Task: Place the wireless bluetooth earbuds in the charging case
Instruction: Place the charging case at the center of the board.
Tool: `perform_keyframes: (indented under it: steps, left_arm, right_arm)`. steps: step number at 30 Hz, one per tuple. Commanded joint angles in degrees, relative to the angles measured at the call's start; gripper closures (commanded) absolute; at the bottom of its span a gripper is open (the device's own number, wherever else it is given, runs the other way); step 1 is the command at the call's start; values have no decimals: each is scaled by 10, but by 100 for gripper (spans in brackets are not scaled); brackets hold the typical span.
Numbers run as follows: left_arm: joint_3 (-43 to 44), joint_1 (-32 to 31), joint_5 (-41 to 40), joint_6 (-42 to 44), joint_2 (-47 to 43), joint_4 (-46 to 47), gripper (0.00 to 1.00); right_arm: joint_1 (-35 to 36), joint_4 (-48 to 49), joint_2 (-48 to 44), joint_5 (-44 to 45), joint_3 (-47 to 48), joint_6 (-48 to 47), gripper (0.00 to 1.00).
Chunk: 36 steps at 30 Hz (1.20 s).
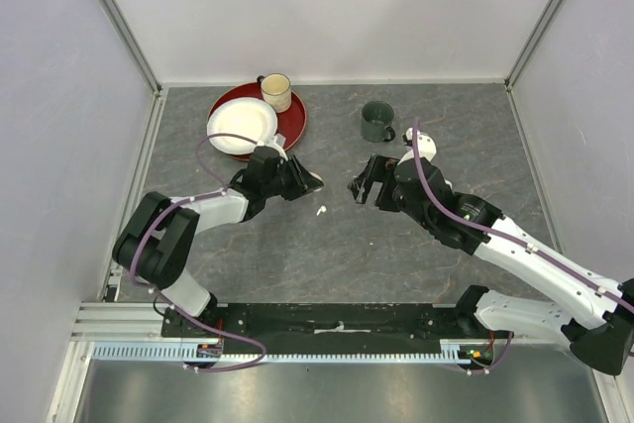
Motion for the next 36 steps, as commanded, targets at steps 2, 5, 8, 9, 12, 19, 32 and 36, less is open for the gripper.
perform_keyframes:
  steps: [2, 5, 8, 9, 12, 19, 32, 36]
  left_arm:
    - [17, 7, 1, -55, 44, 65, 96]
    - [19, 8, -8, -59, 63, 64, 95]
    - [17, 8, -9, -66, 87, 72, 91]
    - [15, 8, -7, -67, 93, 73, 90]
    - [5, 8, -21, -74, 97, 77, 87]
    - [-15, 8, -44, -75, 97, 84, 76]
    - [-2, 8, -89, -40, 74, -13, 62]
    - [9, 8, -103, -18, 68, -51, 59]
  right_arm:
    - [-5, 3, 11, -15, 5, -17, 2]
    - [-7, 3, 18, -25, 6, -19, 2]
    - [-7, 3, 22, -31, 4, -18, 2]
    - [-8, 3, 23, -30, 4, -19, 2]
    - [-9, 3, 25, -30, 5, -22, 2]
    - [-15, 3, 31, -47, 9, -24, 2]
    - [-20, 3, 26, -54, 14, -21, 2]
    - [-21, 2, 19, -58, 16, -19, 2]
